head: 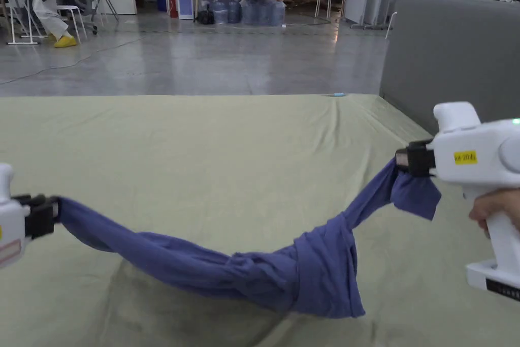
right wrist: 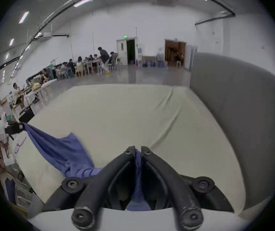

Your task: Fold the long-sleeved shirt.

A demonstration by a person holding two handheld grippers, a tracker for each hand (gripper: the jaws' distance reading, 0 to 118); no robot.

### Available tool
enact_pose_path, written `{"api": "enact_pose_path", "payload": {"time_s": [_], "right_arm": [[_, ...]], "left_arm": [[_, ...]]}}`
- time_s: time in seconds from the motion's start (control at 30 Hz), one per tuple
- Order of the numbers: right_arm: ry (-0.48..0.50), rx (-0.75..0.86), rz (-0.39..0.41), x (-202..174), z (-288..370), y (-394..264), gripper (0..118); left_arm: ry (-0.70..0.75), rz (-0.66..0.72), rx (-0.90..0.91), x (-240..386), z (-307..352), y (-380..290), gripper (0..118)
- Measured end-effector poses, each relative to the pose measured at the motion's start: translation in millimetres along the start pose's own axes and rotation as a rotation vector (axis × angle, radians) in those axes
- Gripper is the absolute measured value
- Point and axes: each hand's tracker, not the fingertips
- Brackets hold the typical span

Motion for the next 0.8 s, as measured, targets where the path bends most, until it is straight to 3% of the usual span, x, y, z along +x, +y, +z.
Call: {"api": "enact_pose_path", "payload": {"time_s": [0.07, 0.23, 0.33, 0.47, 0.63, 0.8], "right_arm": [[-0.055, 0.052, 0.021, 5.0, -10.5, 34.3, 0], [-0.053, 0.108, -0.027, 11.7, -24.4, 111.7, 0], [-0.119, 0.165, -0.014, 17.4, -34.6, 166.0, 0], [-0.186, 0.215, -0.066, 28.0, -37.2, 230.9, 0], [-0.214, 0.196, -0.057, 30.1, -49.2, 259.9, 0], [-0.202, 0.150, -0.074, 28.7, -85.3, 233.5, 0]], "left_arm": [[0.025, -0.028, 0.030, 1.1, -9.7, 39.8, 1], [0.019, -0.037, 0.080, 0.7, -34.6, 127.9, 1], [0.059, -0.023, 0.088, -6.7, -51.9, 181.3, 1], [0.119, -0.015, 0.091, -16.5, -66.8, 238.1, 1], [0.104, -0.036, 0.085, -13.9, -79.5, 256.1, 1], [0.062, -0.066, 0.050, 0.7, -104.0, 226.0, 1]]}}
